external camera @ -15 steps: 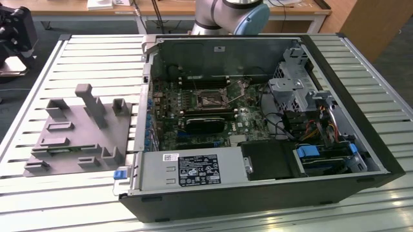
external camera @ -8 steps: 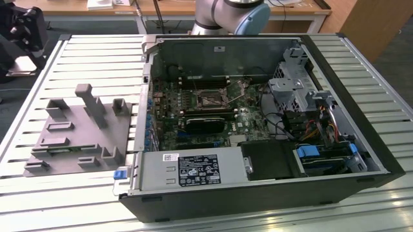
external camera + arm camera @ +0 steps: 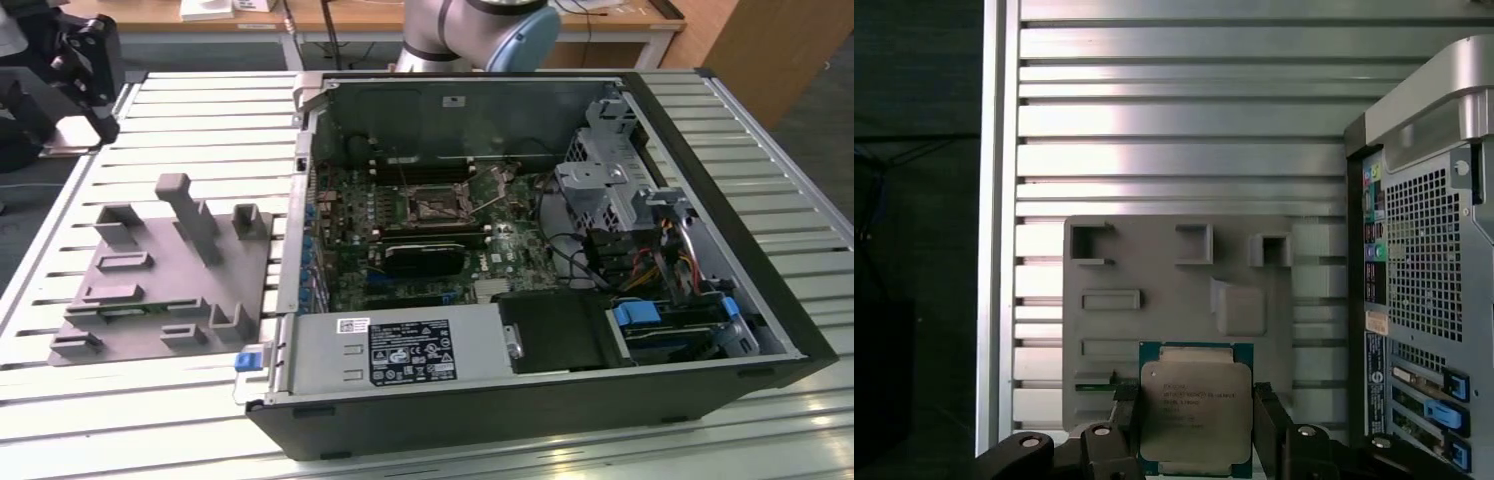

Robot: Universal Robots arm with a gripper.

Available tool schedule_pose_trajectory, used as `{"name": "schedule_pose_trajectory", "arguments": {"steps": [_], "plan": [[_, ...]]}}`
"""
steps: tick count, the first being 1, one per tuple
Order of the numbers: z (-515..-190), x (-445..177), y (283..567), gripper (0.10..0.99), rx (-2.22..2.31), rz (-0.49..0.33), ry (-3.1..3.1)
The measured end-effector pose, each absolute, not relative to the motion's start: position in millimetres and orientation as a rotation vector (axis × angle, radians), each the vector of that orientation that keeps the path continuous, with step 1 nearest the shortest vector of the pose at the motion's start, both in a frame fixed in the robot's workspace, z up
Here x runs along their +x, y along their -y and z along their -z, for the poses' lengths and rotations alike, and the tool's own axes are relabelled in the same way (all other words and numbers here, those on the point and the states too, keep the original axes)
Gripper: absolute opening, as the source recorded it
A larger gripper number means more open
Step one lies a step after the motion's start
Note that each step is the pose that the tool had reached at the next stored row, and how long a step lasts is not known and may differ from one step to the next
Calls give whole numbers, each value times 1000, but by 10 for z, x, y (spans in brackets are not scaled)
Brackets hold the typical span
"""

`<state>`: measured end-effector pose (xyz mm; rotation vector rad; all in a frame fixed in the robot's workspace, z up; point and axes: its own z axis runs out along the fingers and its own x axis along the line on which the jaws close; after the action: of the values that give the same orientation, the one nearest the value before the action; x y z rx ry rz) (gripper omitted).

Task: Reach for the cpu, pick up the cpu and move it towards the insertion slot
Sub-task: 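Pick up the cpu and move it towards the insertion slot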

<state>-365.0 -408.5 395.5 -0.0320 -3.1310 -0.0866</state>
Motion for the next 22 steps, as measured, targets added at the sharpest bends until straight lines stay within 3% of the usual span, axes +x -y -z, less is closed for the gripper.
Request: {"name": "schedule_pose_trajectory", "arguments": {"steps": [22], "plan": [[-3954,-3168,4086,541,-36,87,3131]]}}
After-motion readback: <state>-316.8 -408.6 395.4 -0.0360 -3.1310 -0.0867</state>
